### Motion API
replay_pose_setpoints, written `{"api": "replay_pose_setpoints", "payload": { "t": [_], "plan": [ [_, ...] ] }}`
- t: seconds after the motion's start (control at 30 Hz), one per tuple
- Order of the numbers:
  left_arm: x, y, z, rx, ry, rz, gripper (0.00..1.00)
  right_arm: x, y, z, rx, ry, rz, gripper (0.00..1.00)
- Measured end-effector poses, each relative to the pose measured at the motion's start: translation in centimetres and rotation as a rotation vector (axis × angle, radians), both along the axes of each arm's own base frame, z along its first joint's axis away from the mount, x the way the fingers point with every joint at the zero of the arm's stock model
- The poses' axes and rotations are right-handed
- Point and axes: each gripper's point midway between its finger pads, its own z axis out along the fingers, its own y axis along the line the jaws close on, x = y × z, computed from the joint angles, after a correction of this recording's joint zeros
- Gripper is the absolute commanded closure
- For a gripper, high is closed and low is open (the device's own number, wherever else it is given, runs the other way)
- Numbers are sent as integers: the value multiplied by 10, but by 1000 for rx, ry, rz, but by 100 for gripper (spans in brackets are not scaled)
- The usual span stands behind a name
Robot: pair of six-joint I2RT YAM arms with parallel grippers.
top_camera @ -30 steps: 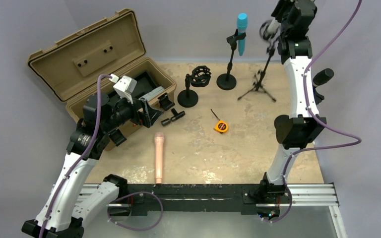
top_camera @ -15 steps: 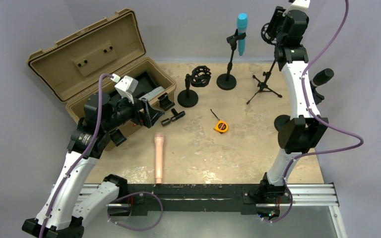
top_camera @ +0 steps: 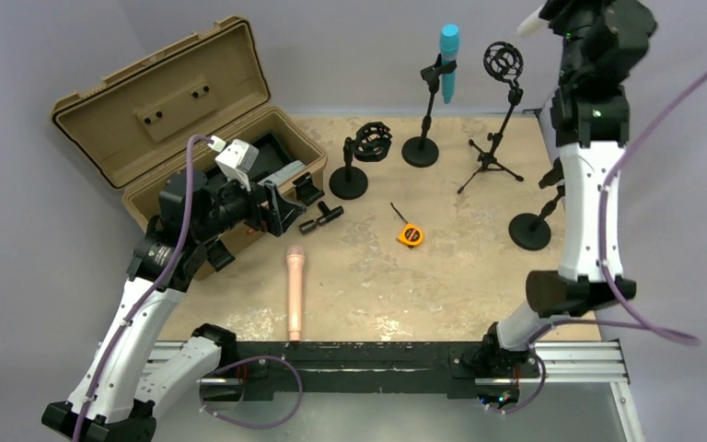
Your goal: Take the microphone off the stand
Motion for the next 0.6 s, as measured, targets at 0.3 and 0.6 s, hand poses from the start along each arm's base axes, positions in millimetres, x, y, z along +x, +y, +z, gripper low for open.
{"api": "replay_pose_setpoints", "payload": {
  "t": [0.3,0.6],
  "plan": [
    [1,-1,-2,1,9,0,10,-157,30,69,44,-278,183,100],
    [2,-4,-5,-2,27,-13,10,-179,67,-73,66,65,380,100]
  ]
}}
